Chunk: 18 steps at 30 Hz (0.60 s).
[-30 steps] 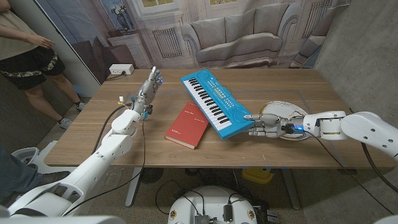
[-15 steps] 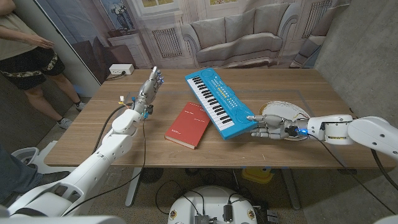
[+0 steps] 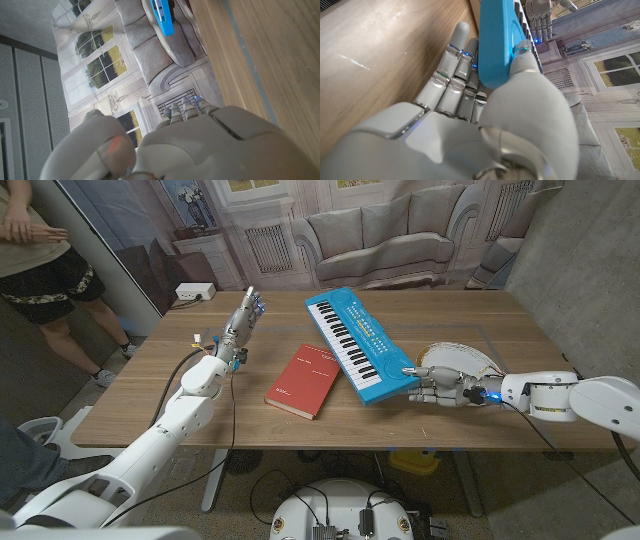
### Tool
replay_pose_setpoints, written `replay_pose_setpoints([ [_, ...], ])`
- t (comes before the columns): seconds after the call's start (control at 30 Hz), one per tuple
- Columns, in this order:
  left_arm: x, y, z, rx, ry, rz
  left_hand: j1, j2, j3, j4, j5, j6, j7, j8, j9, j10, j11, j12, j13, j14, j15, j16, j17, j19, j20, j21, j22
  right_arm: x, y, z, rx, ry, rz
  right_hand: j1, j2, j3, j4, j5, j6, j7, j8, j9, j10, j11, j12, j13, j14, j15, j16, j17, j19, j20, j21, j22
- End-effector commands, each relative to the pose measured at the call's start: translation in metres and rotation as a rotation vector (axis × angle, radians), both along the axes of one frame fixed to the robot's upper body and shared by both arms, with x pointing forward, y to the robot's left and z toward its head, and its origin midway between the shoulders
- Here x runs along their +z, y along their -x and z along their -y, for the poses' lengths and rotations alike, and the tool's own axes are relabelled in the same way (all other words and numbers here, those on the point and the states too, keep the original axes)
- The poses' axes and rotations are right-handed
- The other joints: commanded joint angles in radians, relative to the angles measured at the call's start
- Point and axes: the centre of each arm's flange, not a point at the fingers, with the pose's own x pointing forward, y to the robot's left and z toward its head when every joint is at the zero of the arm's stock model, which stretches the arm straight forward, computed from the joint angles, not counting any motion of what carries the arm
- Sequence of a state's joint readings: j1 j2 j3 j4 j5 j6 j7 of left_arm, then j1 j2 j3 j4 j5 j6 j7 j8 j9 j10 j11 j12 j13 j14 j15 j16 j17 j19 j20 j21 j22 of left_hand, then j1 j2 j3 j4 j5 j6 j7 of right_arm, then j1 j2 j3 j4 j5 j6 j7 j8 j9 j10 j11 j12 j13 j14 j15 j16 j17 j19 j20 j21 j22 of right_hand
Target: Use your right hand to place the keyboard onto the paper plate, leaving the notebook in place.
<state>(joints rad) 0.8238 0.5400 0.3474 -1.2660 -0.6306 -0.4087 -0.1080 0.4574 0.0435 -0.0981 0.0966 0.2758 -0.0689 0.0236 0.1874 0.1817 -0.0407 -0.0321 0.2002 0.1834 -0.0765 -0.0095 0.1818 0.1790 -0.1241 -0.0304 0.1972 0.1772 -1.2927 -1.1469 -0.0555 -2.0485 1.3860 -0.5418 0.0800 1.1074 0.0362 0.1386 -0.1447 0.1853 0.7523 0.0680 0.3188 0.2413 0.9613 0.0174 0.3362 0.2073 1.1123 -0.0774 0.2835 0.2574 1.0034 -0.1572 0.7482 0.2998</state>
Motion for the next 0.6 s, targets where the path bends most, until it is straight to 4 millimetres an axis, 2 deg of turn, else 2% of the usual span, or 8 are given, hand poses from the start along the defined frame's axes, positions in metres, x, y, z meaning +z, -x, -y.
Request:
replay_pose_setpoints([
  [0.03, 0.001, 0.000, 0.005, -0.006, -0.007, 0.001, 0.007, 0.001, -0.006, 0.001, 0.000, -0.002, -0.003, 0.007, 0.003, -0.007, 0.001, 0.002, 0.004, -0.006, 0.001, 0.006, 0.003, -0.011, 0.000, 0.002, 0.003, -0.005, 0.009, 0.008, -0.032, -0.021, 0.018, 0.118, 0.119, 0.029, 0.021, -0.001, 0.218, -0.170, 0.006, 0.017, 0.151, -0.145, 0.001, 0.004, 0.132, -0.149, 0.005, 0.015, -0.010, -0.068, 0.009, 0.003],
  [0.6, 0.002, -0.001, 0.008, -0.010, -0.017, -0.002, 0.008, 0.002, -0.010, 0.000, 0.000, -0.002, -0.002, 0.007, 0.003, -0.009, 0.001, 0.001, 0.004, -0.007, 0.000, 0.006, 0.003, -0.011, 0.001, 0.002, 0.003, -0.004, 0.020, 0.018, -0.086, -0.009, 0.036, 0.117, 0.118, 0.030, 0.022, -0.002, 0.218, -0.169, 0.004, 0.022, 0.154, -0.144, 0.001, 0.007, 0.131, -0.148, 0.005, 0.018, -0.016, -0.068, 0.019, 0.005],
])
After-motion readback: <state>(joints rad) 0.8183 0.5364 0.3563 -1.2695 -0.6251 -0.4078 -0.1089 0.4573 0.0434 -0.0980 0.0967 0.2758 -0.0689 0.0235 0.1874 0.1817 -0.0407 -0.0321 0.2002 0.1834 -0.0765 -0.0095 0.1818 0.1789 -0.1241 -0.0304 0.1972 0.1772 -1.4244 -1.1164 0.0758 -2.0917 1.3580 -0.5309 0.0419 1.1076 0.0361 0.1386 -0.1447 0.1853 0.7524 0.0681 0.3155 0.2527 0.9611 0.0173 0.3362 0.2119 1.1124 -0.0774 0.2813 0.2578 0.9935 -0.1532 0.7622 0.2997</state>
